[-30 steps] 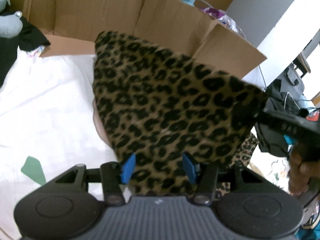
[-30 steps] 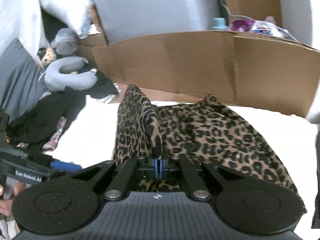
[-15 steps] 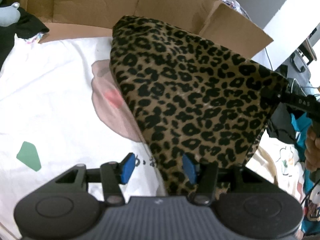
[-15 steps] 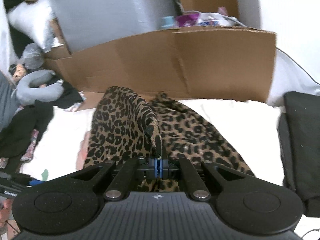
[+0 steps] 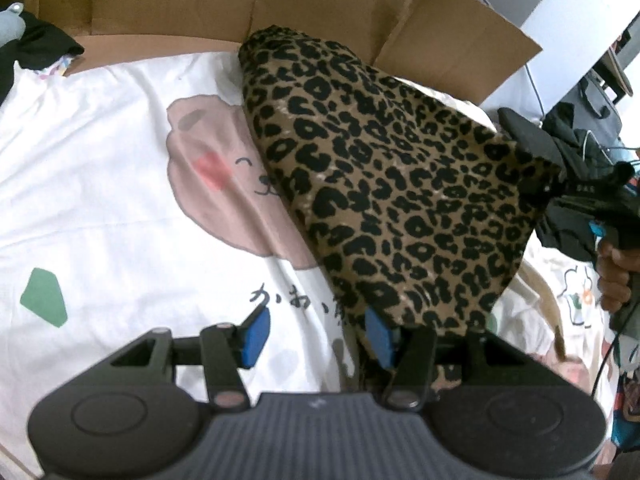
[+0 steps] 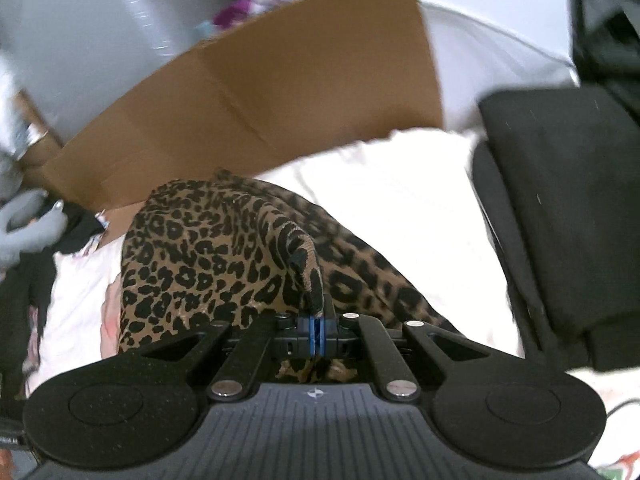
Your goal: Fold clothes
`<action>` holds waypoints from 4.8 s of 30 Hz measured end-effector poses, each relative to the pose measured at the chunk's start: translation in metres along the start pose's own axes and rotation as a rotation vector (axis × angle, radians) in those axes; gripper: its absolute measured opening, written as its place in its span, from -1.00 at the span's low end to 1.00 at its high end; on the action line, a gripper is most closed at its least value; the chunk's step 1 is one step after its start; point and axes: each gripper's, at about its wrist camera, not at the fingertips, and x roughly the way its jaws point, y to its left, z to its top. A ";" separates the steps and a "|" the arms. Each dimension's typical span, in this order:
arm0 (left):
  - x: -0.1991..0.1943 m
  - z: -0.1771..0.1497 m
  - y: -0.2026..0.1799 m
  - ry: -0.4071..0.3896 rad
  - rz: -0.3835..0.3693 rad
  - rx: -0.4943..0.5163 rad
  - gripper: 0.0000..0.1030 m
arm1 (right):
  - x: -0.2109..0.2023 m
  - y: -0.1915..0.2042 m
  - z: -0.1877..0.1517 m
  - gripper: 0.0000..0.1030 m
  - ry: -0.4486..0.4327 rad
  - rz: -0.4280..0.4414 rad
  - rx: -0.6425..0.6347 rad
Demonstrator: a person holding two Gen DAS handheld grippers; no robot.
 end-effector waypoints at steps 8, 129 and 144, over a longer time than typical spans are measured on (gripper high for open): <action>0.005 0.002 0.007 0.021 0.007 0.015 0.09 | 0.015 -0.031 -0.017 -0.91 0.057 -0.014 0.110; 0.194 0.267 -0.129 0.288 0.246 -0.386 -0.94 | -0.045 -0.028 -0.033 -0.99 -0.096 0.365 -0.013; 0.136 0.266 -0.160 0.135 0.123 -0.384 -1.00 | -0.025 -0.074 -0.038 -0.99 -0.073 0.177 0.177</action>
